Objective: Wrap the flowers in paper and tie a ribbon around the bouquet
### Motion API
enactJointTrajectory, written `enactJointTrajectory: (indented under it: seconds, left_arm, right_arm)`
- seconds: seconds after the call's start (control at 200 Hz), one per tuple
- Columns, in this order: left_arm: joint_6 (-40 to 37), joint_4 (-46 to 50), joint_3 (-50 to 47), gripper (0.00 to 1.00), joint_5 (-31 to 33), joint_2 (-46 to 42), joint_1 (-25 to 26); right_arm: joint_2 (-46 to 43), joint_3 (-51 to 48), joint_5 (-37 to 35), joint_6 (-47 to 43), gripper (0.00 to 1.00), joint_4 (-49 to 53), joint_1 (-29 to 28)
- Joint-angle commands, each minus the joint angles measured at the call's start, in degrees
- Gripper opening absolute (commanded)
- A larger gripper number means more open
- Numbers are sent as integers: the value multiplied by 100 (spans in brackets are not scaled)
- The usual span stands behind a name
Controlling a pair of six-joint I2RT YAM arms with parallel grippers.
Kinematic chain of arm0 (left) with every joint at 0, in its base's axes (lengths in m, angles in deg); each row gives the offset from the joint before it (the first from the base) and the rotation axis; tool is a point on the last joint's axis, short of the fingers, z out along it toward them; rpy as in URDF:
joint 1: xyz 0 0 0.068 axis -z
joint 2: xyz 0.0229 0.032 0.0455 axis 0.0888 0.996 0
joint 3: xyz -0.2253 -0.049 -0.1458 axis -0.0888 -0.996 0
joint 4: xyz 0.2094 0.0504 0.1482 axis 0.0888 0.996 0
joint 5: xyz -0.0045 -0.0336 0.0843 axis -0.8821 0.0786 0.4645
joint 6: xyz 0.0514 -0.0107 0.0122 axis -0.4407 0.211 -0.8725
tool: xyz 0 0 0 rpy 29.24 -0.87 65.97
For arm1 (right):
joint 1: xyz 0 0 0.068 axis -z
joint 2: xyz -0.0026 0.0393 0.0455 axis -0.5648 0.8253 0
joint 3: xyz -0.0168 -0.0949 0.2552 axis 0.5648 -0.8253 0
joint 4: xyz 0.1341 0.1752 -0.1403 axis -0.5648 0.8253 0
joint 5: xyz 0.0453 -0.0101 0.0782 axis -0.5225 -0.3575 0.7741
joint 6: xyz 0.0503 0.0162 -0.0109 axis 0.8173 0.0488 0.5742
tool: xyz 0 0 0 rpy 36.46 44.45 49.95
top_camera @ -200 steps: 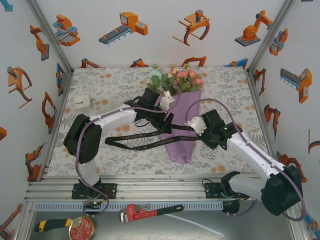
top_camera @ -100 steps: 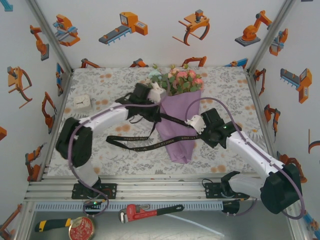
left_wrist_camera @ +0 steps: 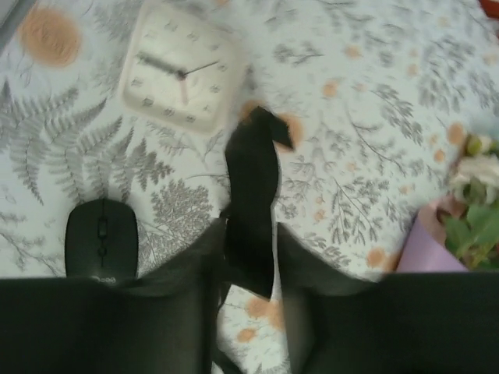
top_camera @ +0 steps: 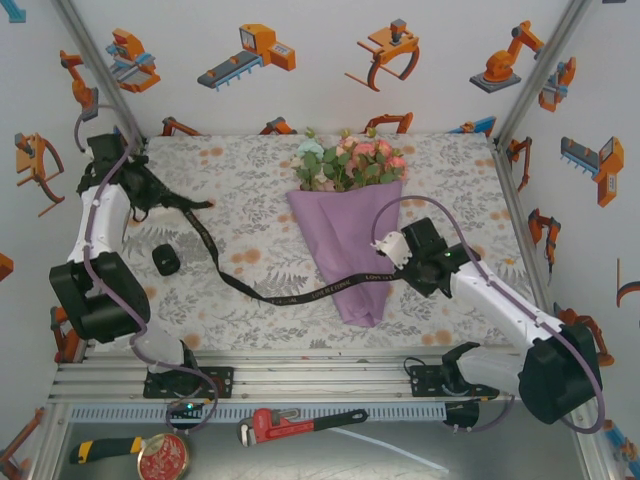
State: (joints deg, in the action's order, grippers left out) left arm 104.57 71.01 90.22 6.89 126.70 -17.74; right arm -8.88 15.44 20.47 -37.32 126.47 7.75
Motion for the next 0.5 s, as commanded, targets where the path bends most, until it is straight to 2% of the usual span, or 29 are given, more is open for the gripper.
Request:
enactJointTrajectory:
  seconds: [0.0, 0.075, 0.15, 0.215, 0.265, 0.38, 0.436, 0.491]
  left_arm:
    - [690, 93, -379, 61, -18, -353, -159]
    - [799, 139, -343, 66, -300, -484, -37]
    - [911, 338, -225, 67, -473, -606, 389]
    - [1061, 360, -222, 67, -690, -737, 999]
    - [1048, 168, -311, 67, -1105, -777, 1528]
    - [422, -395, -530, 68, -2195, -566, 2769]
    - [138, -444, -611, 68, -2311, -404, 3255]
    - [168, -673, -696, 68, -2493, -259, 3575]
  right_arm:
    - [-148, -112, -243, 164, 0, 79, 52]
    - [-260, -189, -244, 263, 0, 20, 53]
    - [-314, -283, -378, 339, 0, -50, 46]
    - [-335, -323, -568, 353, 0, 35, 53]
    - [-373, -343, -527, 243, 0, 214, 52]
    - [-571, -385, -17, -267, 0, 809, 52]
    - [-729, -376, 329, -669, 0, 1132, 48]
    - [-916, -351, 663, -1259, 0, 1581, 36]
